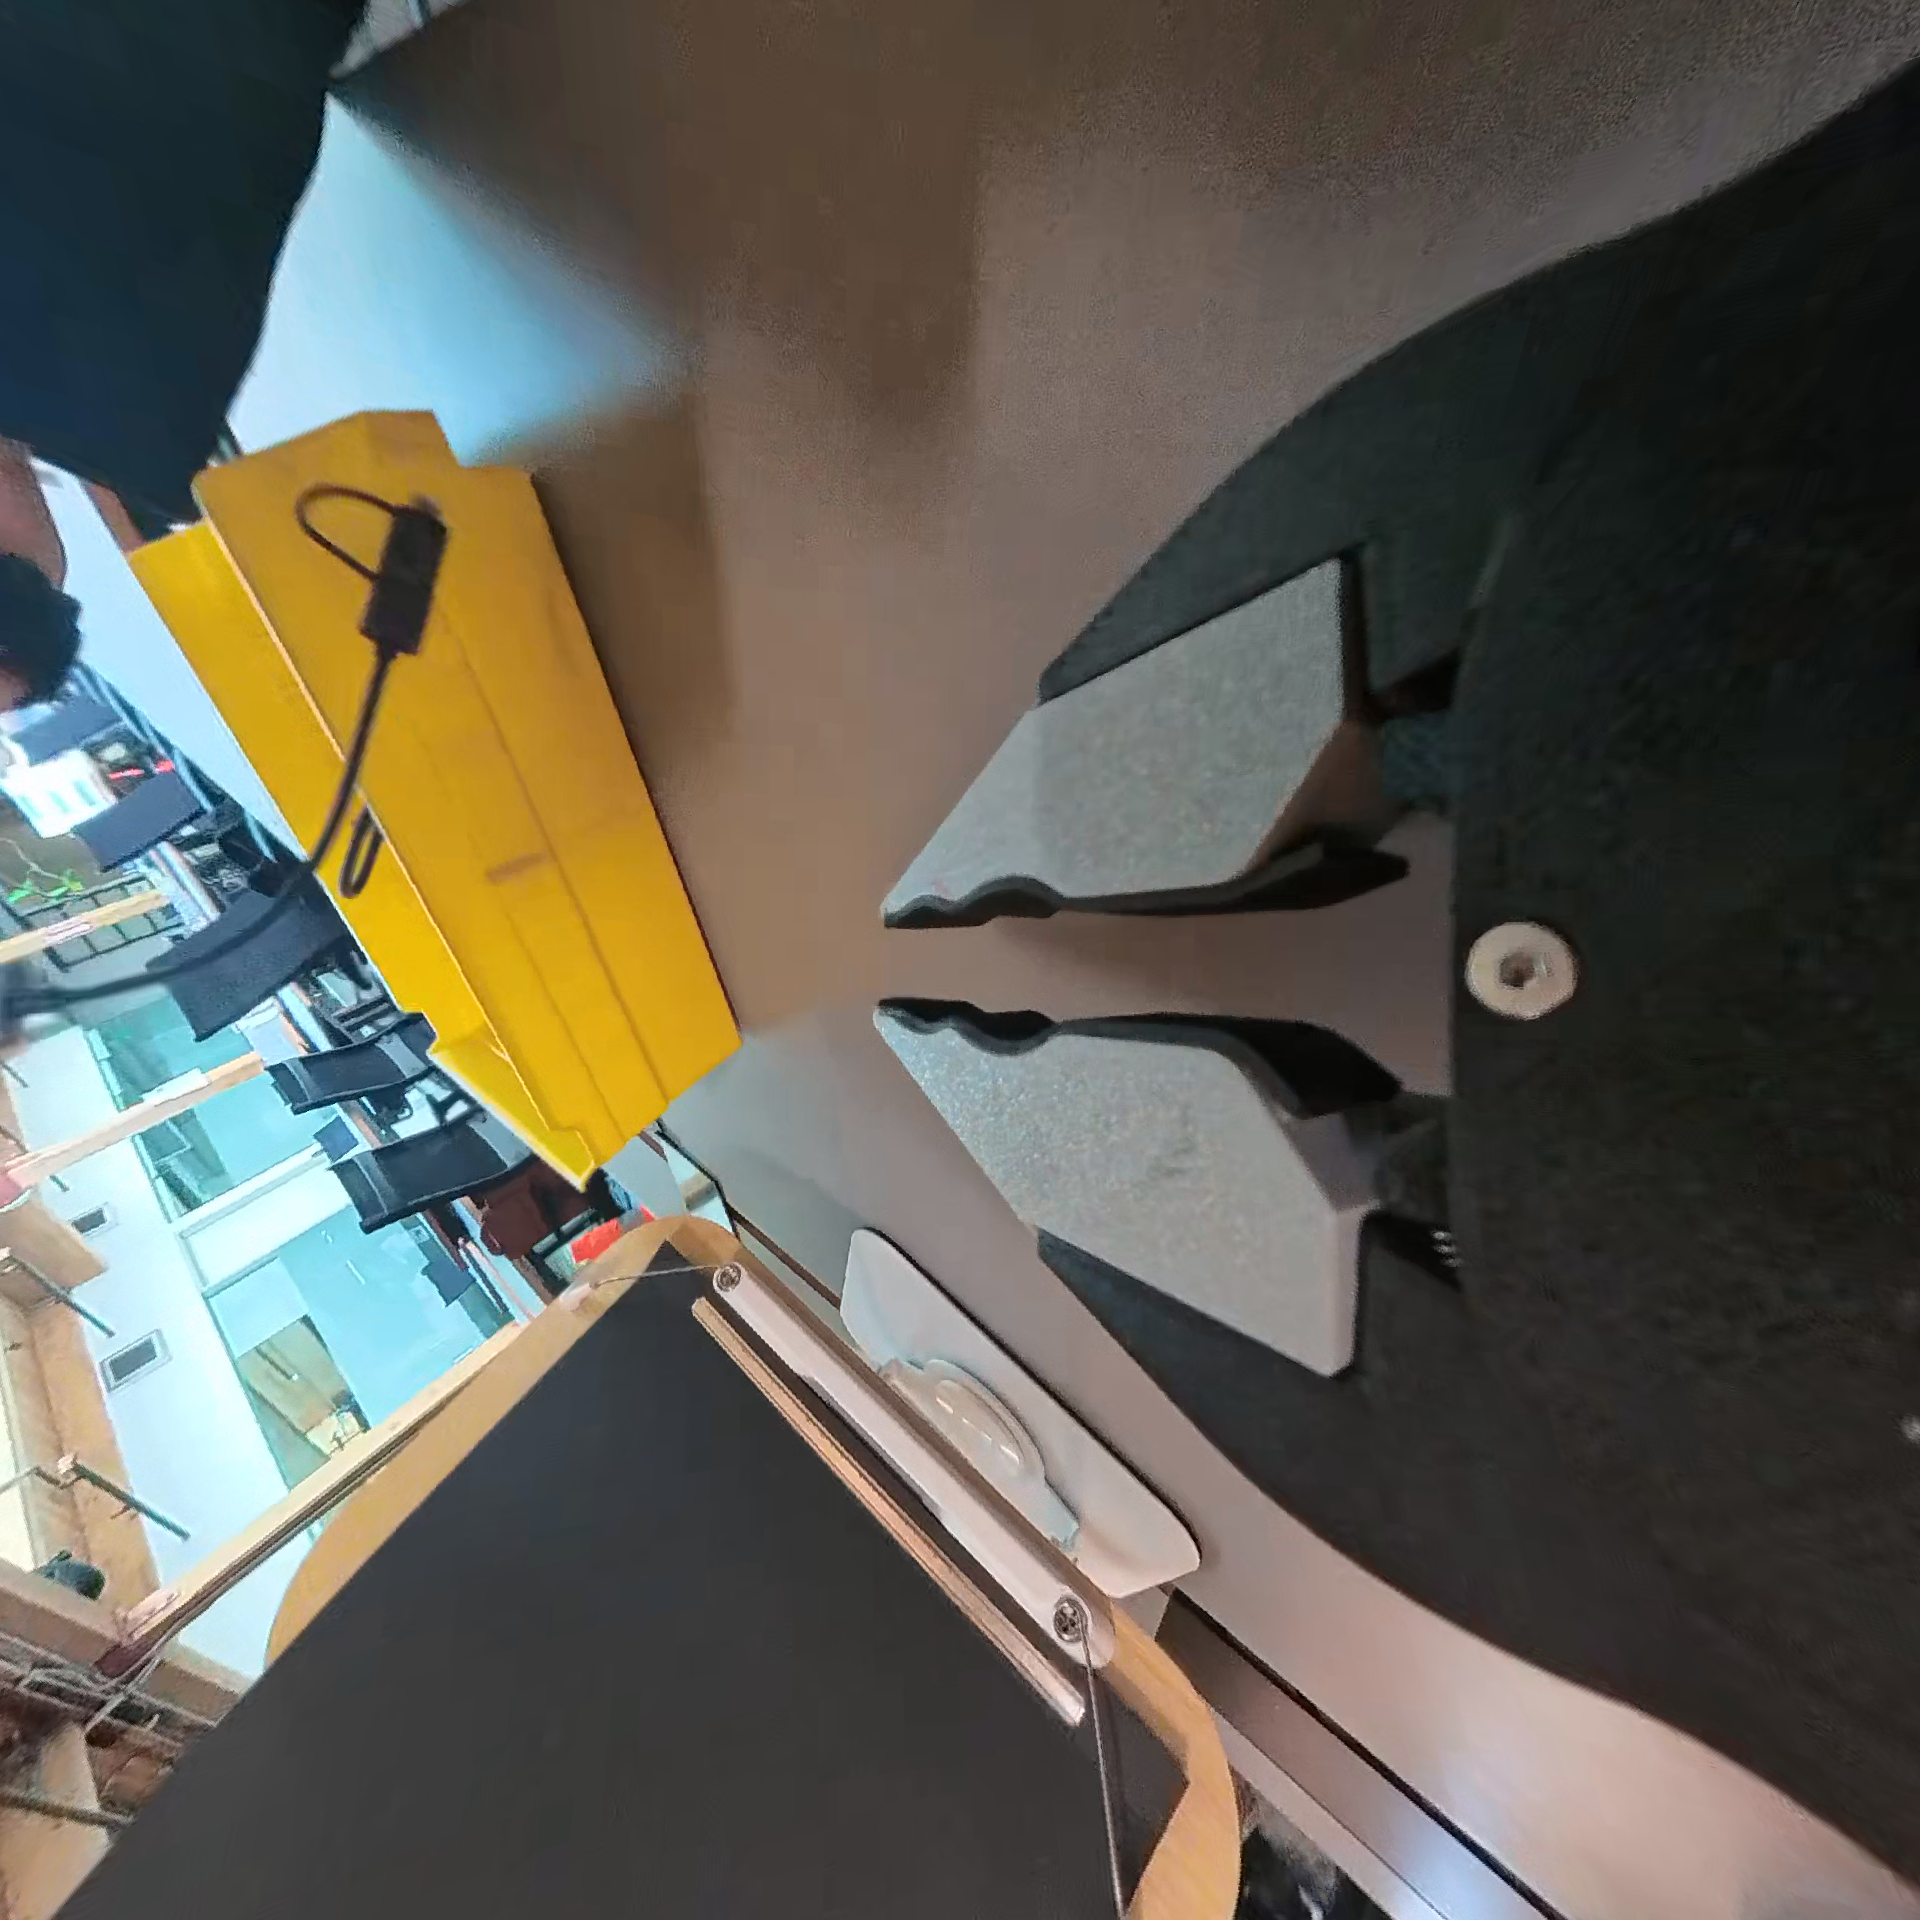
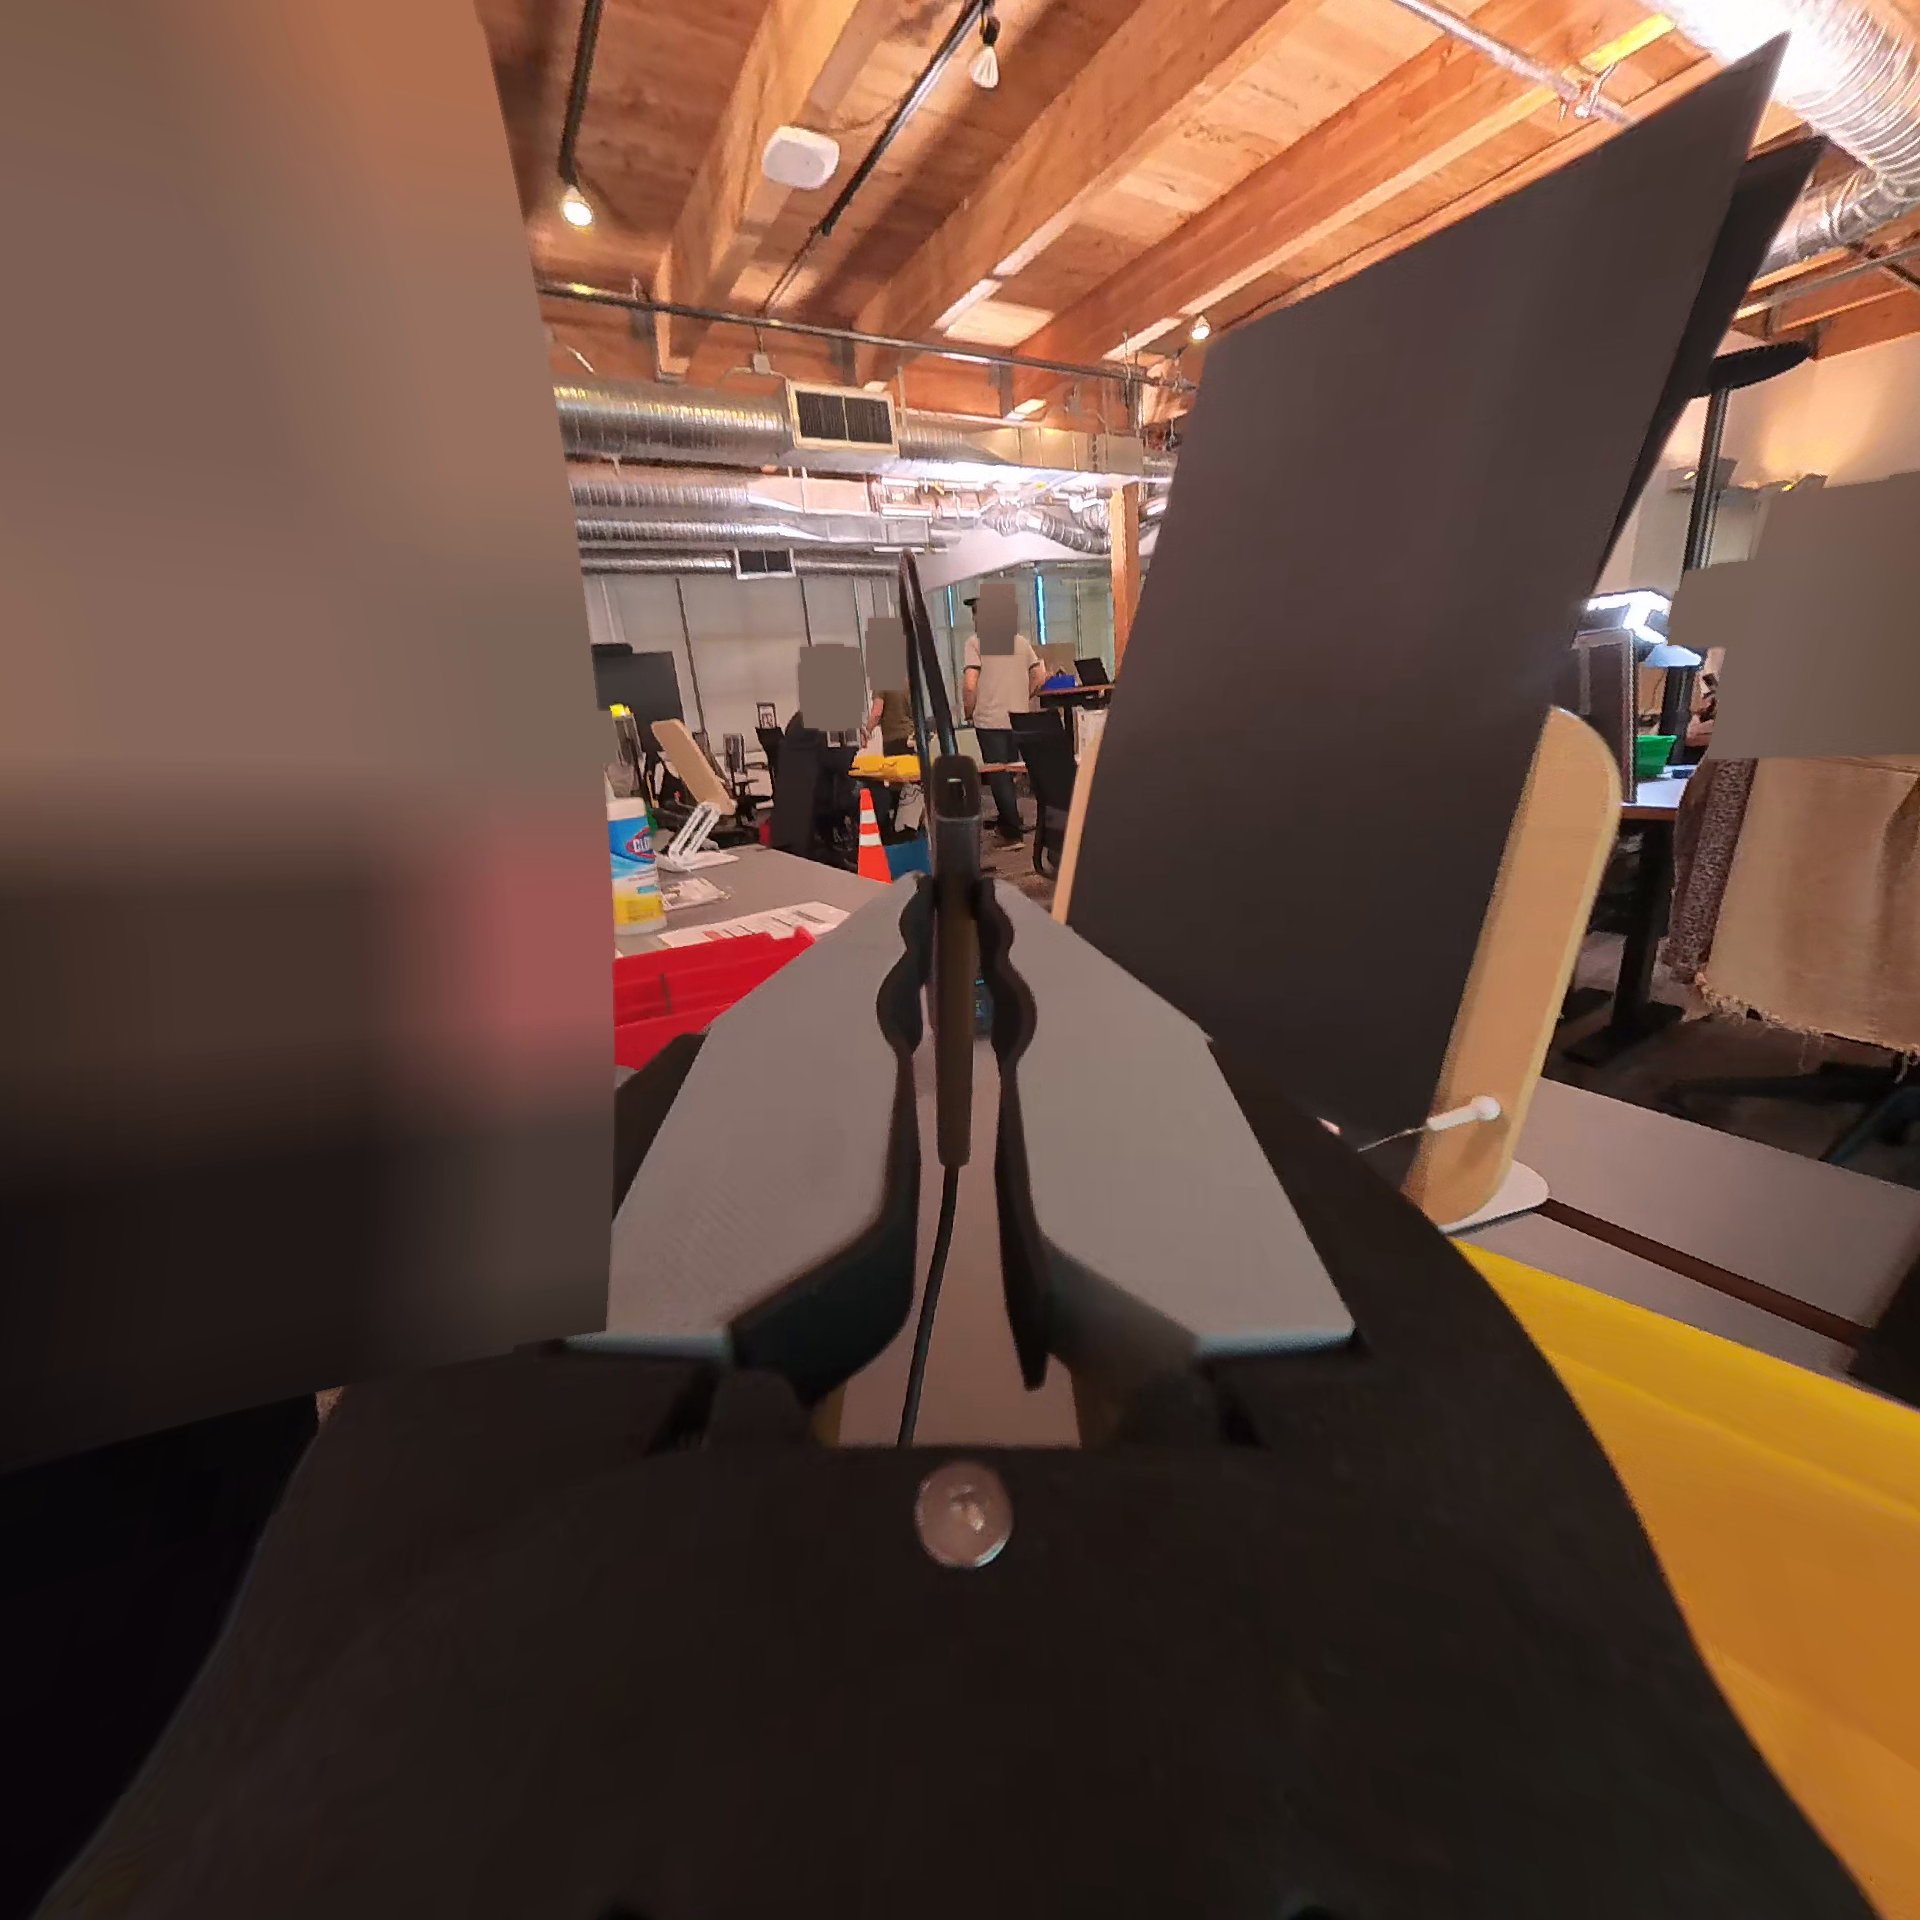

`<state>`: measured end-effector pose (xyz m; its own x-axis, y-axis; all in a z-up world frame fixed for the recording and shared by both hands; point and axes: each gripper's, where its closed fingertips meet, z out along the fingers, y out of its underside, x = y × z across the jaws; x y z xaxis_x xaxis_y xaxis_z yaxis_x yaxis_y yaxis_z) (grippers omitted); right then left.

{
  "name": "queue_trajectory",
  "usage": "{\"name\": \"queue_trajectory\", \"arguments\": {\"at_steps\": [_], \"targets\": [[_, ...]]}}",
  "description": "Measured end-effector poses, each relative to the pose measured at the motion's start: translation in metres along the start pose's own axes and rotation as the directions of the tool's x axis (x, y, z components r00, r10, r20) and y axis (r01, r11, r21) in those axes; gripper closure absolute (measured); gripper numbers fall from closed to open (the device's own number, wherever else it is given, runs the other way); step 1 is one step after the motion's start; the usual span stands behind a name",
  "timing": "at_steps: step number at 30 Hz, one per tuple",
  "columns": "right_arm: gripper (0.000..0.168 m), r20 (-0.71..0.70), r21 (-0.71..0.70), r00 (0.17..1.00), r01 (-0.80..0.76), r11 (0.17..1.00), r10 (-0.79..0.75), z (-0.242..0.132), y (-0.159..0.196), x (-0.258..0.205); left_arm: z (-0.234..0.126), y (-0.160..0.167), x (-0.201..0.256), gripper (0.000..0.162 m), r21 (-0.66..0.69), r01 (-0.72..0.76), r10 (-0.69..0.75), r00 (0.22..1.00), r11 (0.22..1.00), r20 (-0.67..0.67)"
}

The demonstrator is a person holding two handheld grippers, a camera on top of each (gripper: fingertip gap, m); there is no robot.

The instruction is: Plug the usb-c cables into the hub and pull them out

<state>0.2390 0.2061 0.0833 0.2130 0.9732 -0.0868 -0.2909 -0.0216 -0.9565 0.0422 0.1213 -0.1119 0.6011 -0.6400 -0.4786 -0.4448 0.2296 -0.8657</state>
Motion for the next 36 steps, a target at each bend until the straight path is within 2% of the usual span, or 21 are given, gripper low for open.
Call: {"name": "queue_trajectory", "arguments": {"at_steps": [1,4,8,16,23,31,36], "targets": [[0.164,-0.002,0.005,1.0,-0.002,1.0,0.002,-0.001,-0.001,-0.005,-0.001,0.001,0.001,0.151,-0.007,-0.015,0.015,1.0,1.0,0.006],[0.164,-0.037,-0.038,0.999,-0.024,0.999,0.023,-0.005,0.005,-0.014,-0.002,0.003,0.002,0.151,-0.02,-0.04,0.04,0.999,0.999,0.014],[0.164,-0.086,-0.059,0.996,0.007,0.998,-0.012,-0.014,0.003,-0.034,-0.004,0.004,-0.006,0.151,-0.014,0.0,0.001,1.0,1.0,0.028],[0.164,-0.009,-0.048,0.999,0.031,0.998,-0.032,-0.012,0.004,-0.082,-0.011,0.007,-0.018,0.152,-0.001,-0.007,0.007,0.997,1.0,0.083],[0.164,-0.013,0.002,0.997,0.07,0.998,-0.07,-0.02,-0.017,-0.081,-0.019,0.008,-0.035,0.156,0.023,0.048,-0.051,0.987,0.999,0.152],[0.163,-0.075,-0.014,0.994,0.082,0.996,-0.083,-0.025,-0.008,-0.061,-0.017,0.009,-0.031,0.156,0.001,0.012,-0.012,0.988,1.0,0.155],[0.163,-0.083,0.025,0.989,0.128,0.991,-0.126,-0.031,-0.036,-0.056,-0.019,0.009,-0.035,0.156,0.017,0.043,-0.045,0.987,0.999,0.152]]}}
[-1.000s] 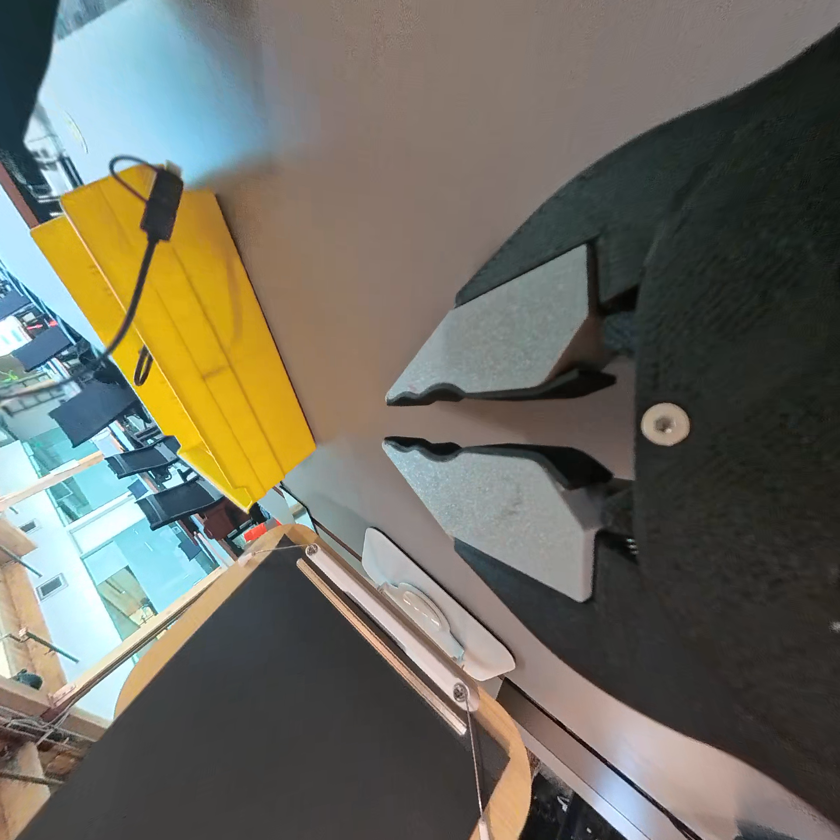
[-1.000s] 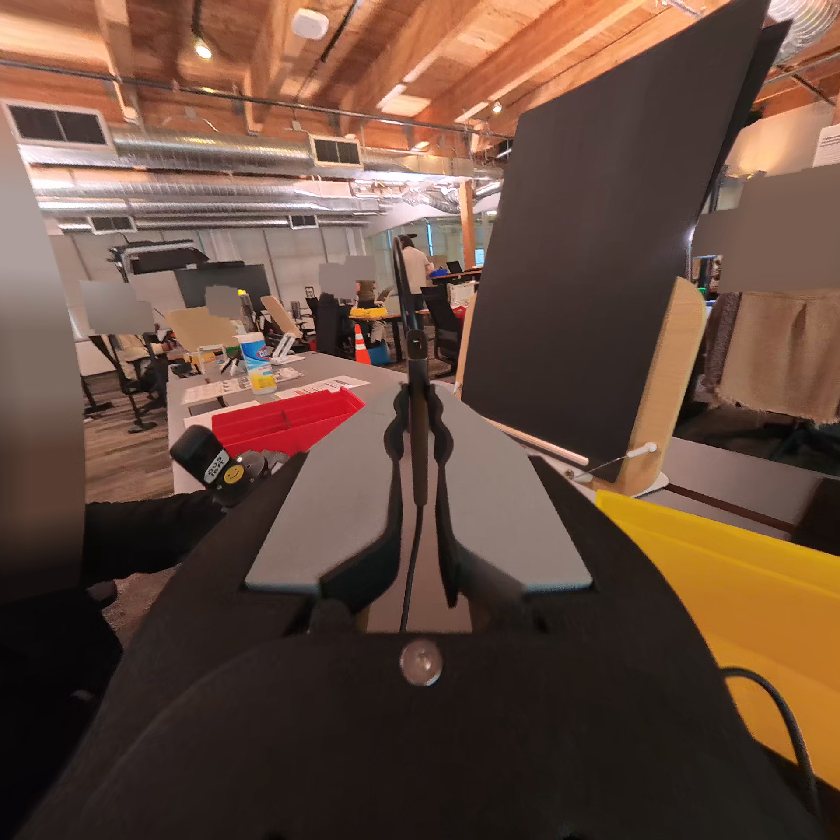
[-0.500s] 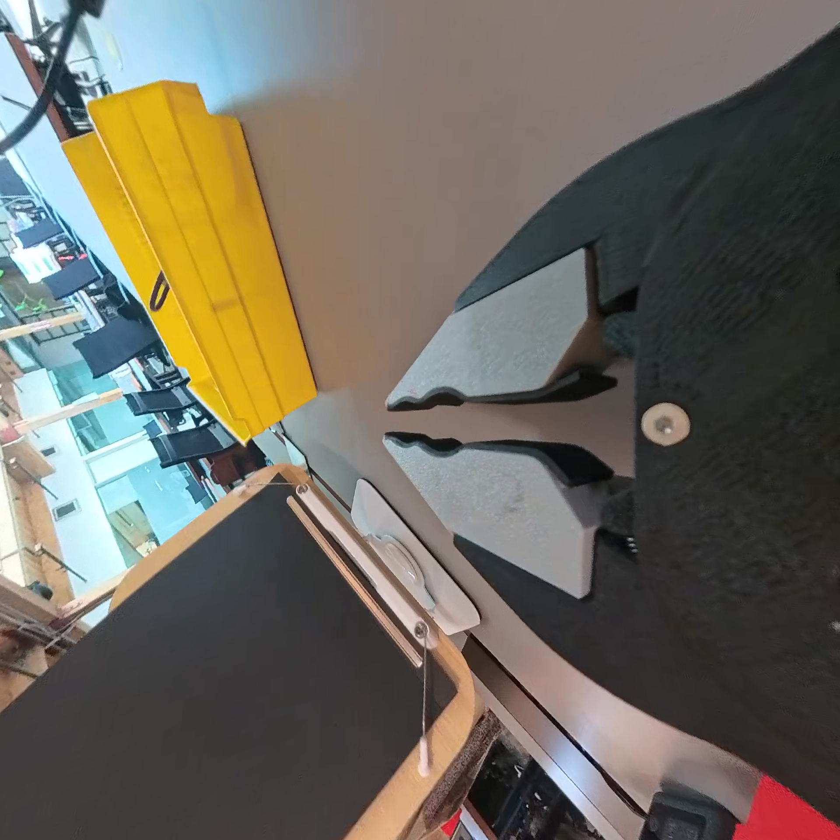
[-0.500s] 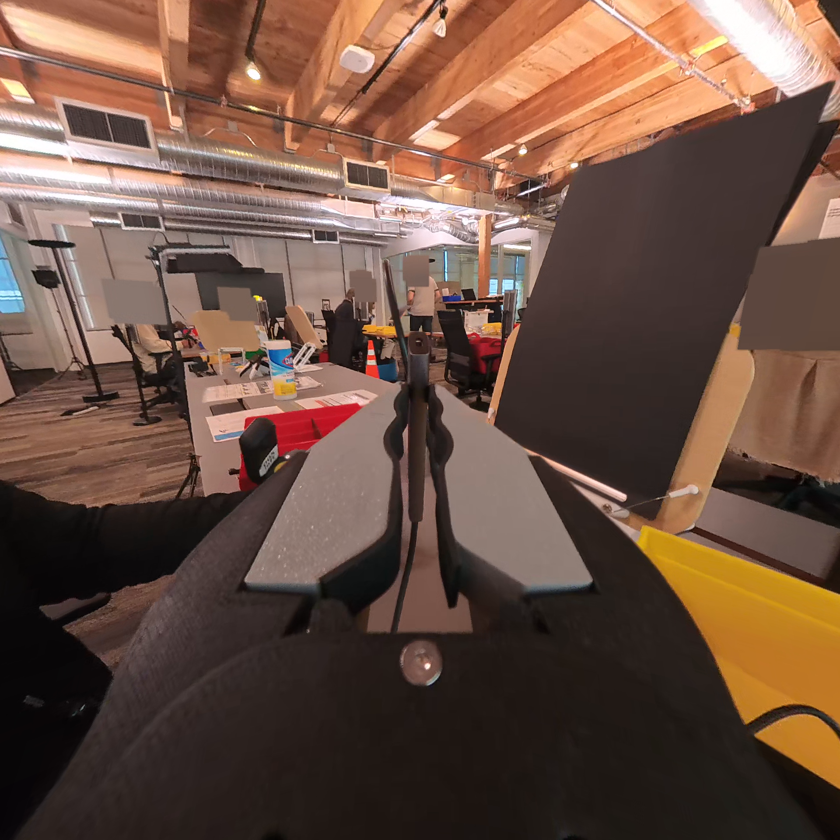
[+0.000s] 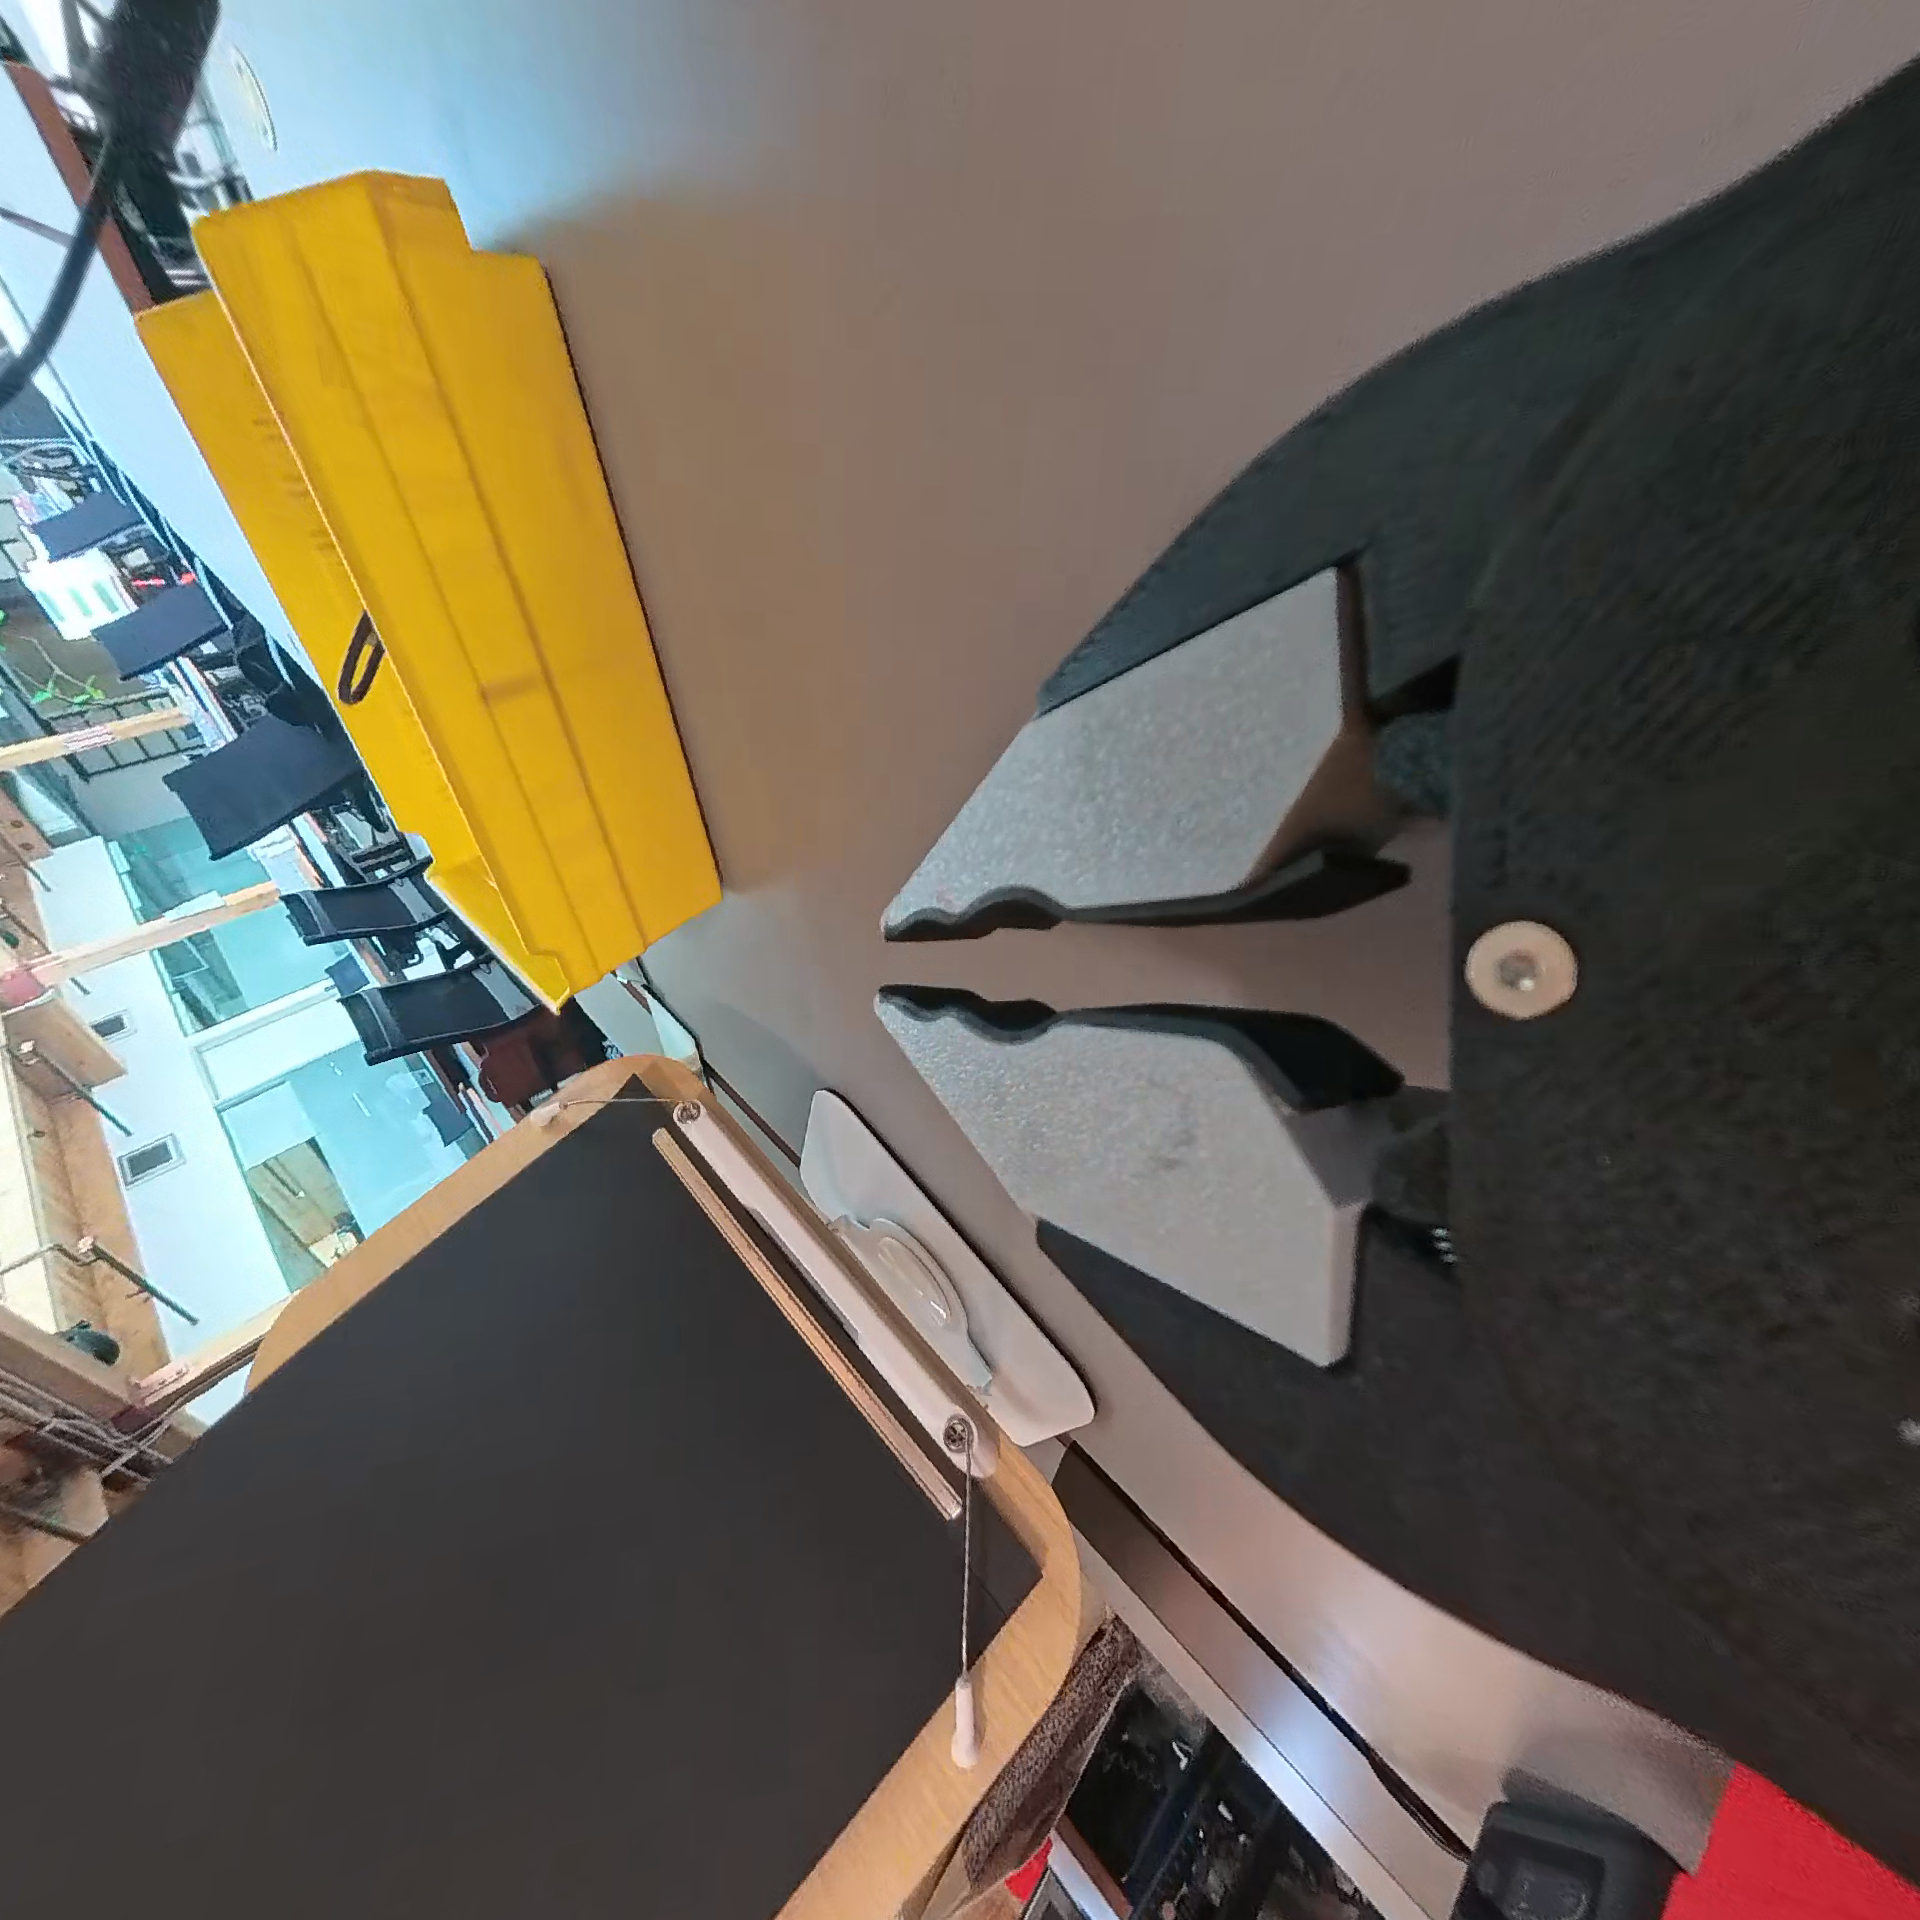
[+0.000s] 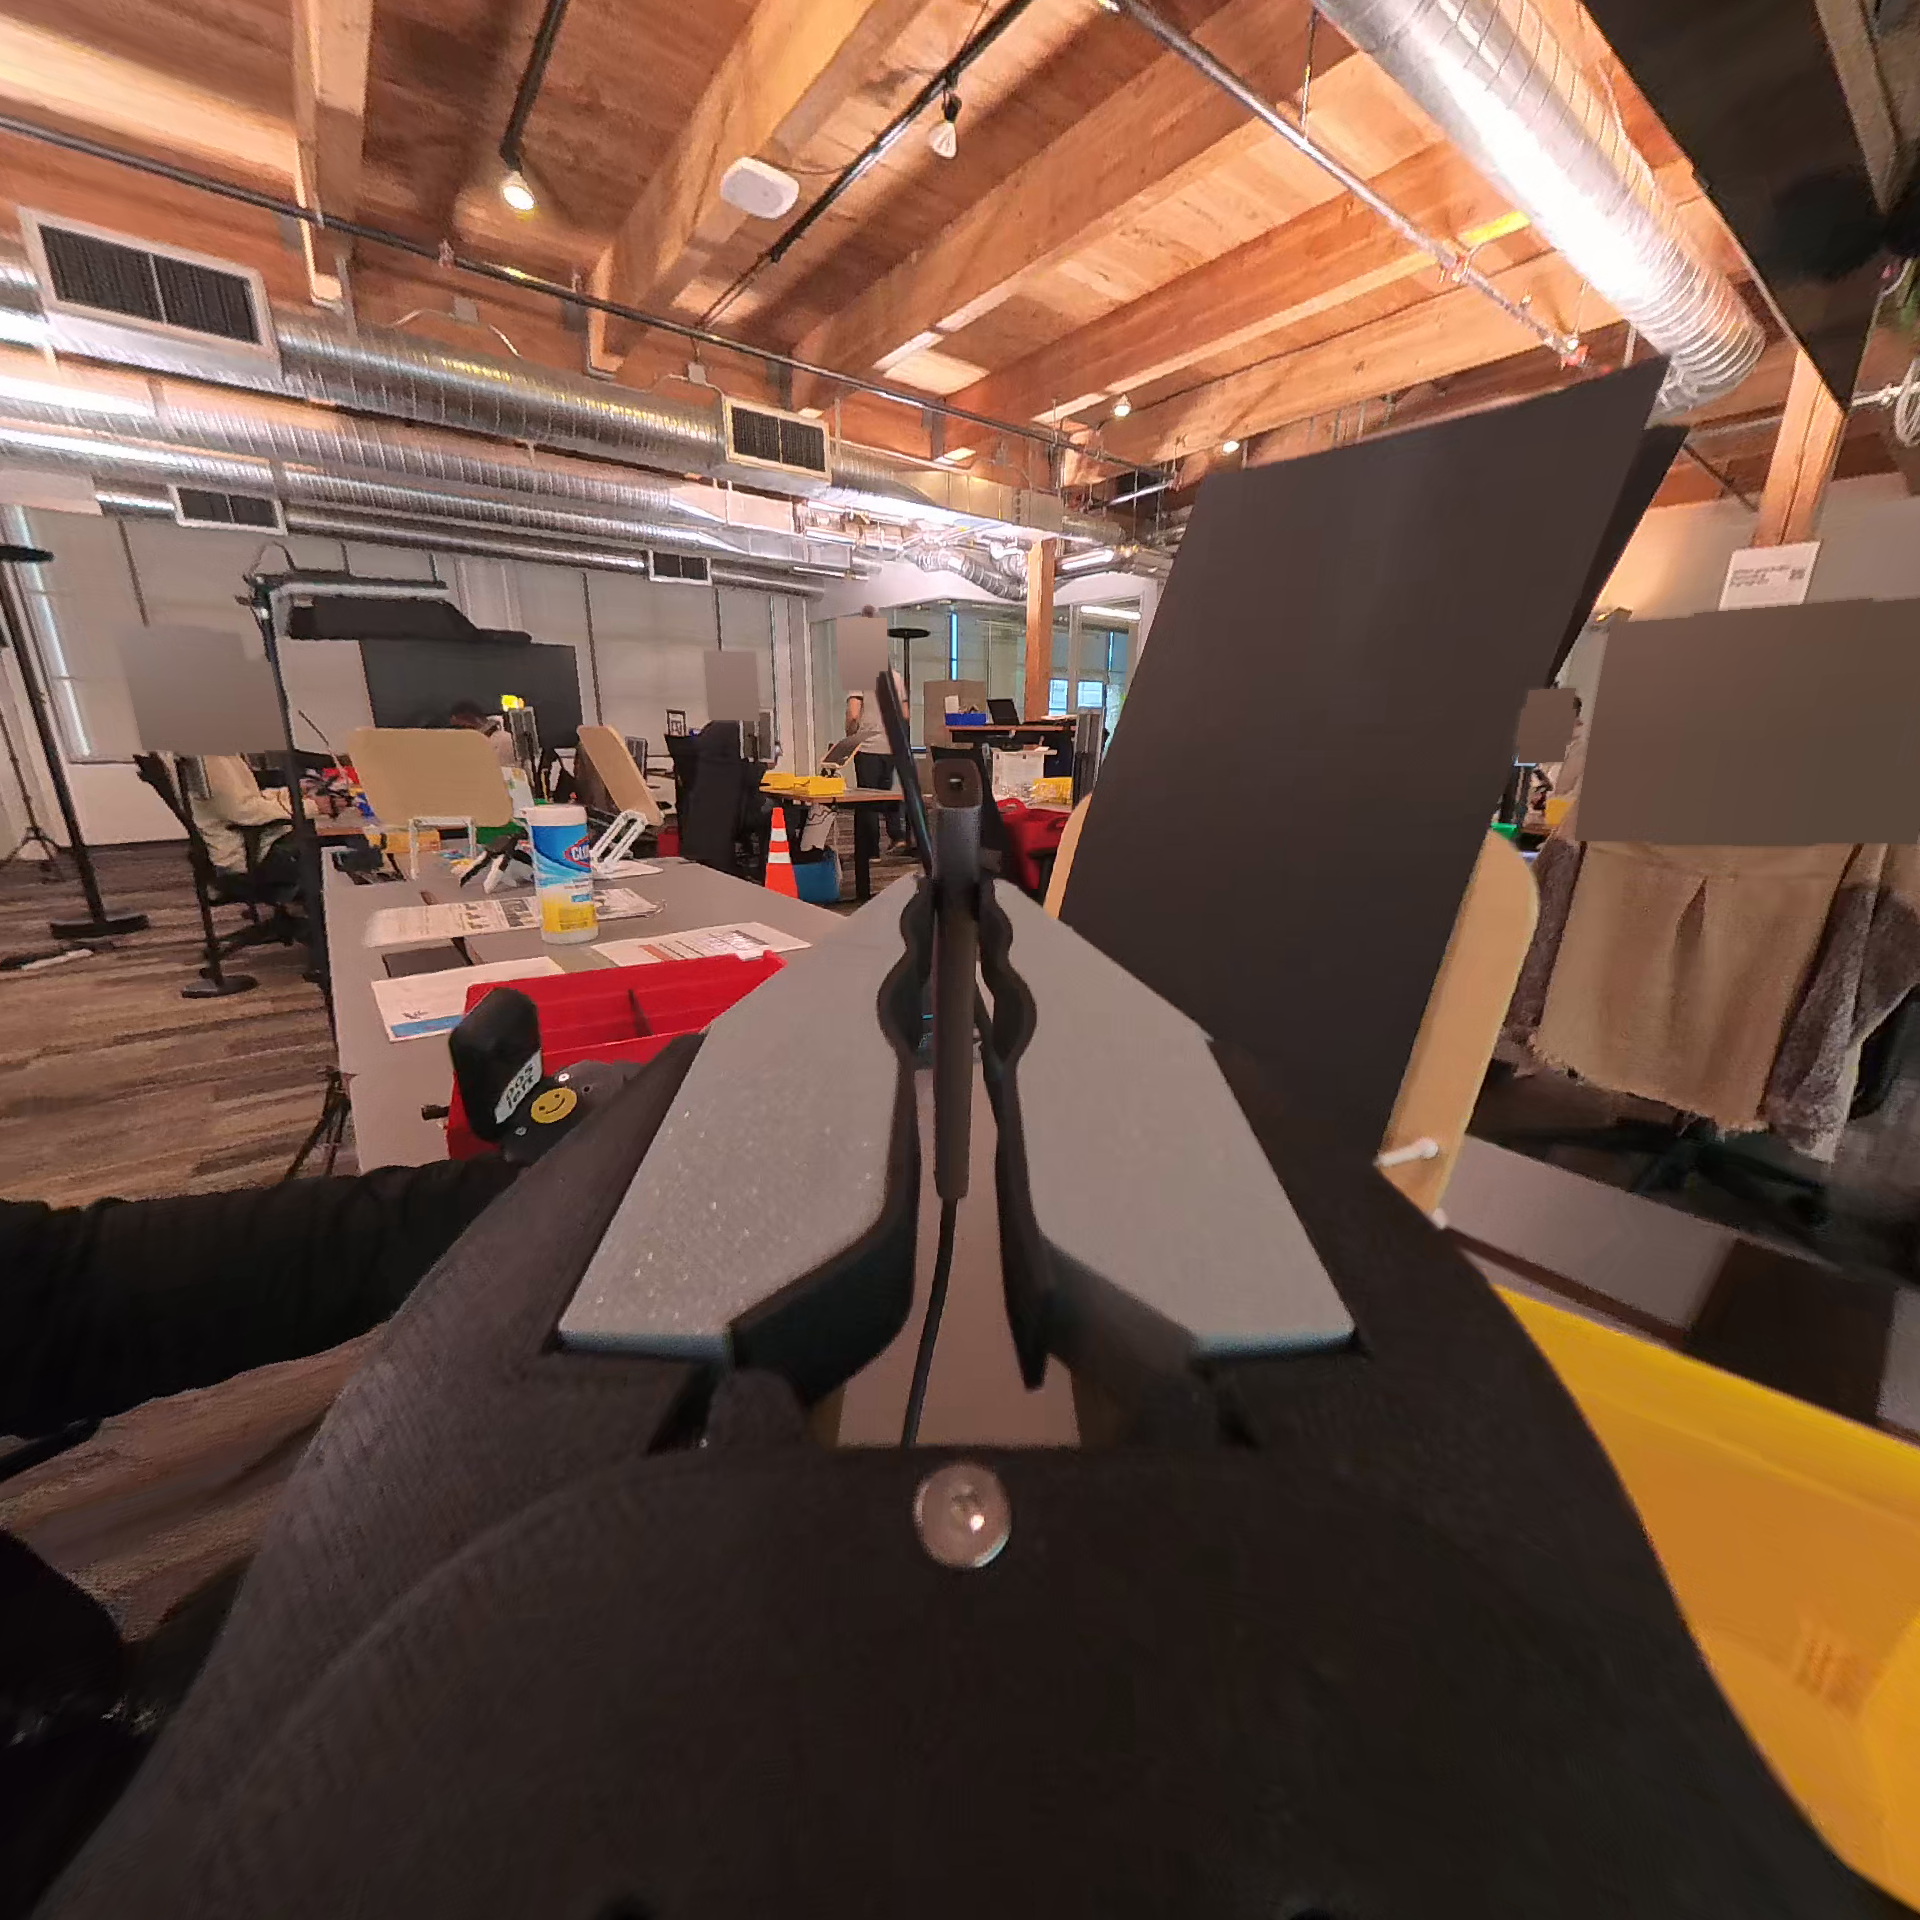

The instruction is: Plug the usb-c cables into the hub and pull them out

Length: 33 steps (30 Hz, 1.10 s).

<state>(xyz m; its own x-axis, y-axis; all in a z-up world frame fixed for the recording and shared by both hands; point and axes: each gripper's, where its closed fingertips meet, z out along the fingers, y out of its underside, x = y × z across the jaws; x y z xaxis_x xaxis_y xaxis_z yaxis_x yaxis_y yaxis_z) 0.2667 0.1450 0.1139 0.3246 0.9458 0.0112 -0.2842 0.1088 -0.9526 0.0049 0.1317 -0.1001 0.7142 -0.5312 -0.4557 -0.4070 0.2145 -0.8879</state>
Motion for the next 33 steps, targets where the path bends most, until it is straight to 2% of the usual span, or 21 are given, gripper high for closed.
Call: {"name": "queue_trajectory", "arguments": {"at_steps": [6,12,19,25,29,33], "targets": [[0.164,-0.081,0.007,0.991,0.107,0.994,-0.106,-0.007,-0.013,0.023,-0.002,0.003,-0.004,0.156,-0.011,-0.015,0.015,1.0,1.0,0.017],[0.163,-0.199,0.065,0.97,0.155,0.986,-0.14,-0.046,-0.033,0.051,-0.003,0.006,-0.012,0.156,-0.023,0.02,-0.019,0.999,1.0,0.05],[0.164,-0.315,0.031,0.94,0.151,0.988,-0.134,-0.078,-0.023,0.09,-0.004,0.008,-0.024,0.157,-0.04,0.074,-0.069,0.99,0.996,0.122],[0.163,-0.267,0.066,0.963,0.058,0.996,-0.039,-0.078,-0.009,0.105,0.018,0.003,-0.005,0.154,-0.056,0.122,-0.12,0.992,0.991,0.038],[0.164,-0.325,0.003,0.943,0.081,0.997,-0.076,-0.076,0.003,0.115,0.029,0.002,0.008,0.153,-0.073,0.056,-0.055,0.998,0.996,0.007],[0.164,-0.401,0.02,0.913,0.097,0.995,-0.081,-0.09,-0.002,0.121,0.029,0.001,0.016,0.156,-0.073,-0.01,0.01,1.0,0.997,-0.006]]}}
